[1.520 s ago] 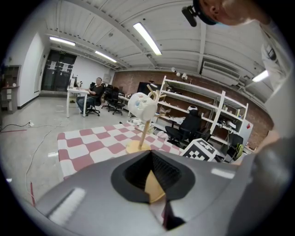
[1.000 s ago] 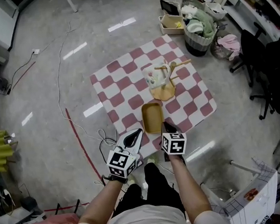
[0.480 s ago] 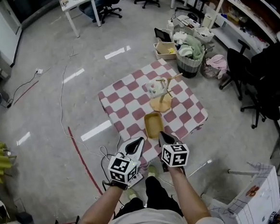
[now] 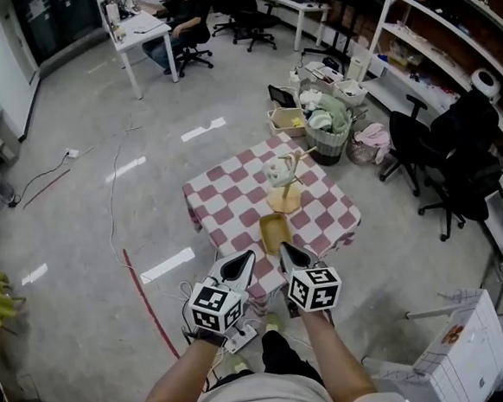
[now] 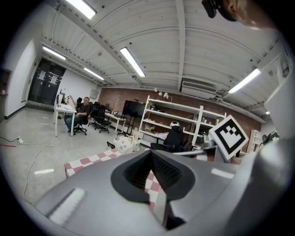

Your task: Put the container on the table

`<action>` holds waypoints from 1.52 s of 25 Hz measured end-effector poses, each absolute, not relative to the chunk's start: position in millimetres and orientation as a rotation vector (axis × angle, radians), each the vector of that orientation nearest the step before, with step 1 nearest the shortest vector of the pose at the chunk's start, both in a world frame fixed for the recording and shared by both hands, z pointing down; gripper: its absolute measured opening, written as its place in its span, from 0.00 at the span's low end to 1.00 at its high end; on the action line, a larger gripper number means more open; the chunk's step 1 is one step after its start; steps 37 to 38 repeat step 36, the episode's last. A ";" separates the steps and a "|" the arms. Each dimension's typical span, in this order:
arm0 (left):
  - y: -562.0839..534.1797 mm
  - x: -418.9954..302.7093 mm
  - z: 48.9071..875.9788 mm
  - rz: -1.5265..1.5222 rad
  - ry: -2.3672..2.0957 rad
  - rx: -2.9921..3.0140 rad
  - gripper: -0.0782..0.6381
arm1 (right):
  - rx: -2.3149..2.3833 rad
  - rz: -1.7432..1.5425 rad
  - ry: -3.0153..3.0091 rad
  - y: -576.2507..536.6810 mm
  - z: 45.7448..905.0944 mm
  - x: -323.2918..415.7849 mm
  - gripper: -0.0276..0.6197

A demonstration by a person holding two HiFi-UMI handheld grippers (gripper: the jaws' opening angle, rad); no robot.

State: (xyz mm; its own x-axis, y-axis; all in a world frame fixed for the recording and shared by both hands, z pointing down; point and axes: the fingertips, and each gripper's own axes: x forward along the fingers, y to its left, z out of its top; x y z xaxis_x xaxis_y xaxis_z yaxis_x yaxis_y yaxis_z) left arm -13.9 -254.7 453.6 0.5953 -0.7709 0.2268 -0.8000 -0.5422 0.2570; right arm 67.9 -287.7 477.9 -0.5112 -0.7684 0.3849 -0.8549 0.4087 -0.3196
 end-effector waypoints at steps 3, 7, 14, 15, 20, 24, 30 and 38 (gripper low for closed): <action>-242.5 -17.2 433.1 0.103 -1.280 2.527 0.12 | 1.449 0.695 -2.521 -274.3 458.1 59.0 0.06; -223.4 -23.2 411.8 0.080 -1.291 2.547 0.12 | 1.451 0.662 -2.565 -253.1 434.4 50.7 0.06; -198.0 -23.2 383.5 0.038 -1.303 2.591 0.12 | 1.478 0.591 -2.601 -228.2 406.5 53.3 0.06; -194.5 -23.2 380.0 0.036 -1.304 2.598 0.12 | 1.483 0.585 -2.605 -224.6 403.6 53.3 0.06; -184.5 -26.8 366.9 0.017 -1.315 2.625 0.12 | 1.498 0.546 -2.622 -213.3 392.2 50.8 0.06; -175.9 -26.6 359.6 0.009 -1.318 2.638 0.12 | 1.505 0.529 -2.627 -204.1 385.3 52.1 0.06; -168.5 -26.4 351.7 0.006 -1.326 2.658 0.12 | 1.511 0.505 -2.636 -197.0 376.9 52.1 0.06; -164.6 -24.7 345.9 0.001 -1.325 2.672 0.12 | 1.512 0.484 -2.636 -192.7 371.6 51.5 0.06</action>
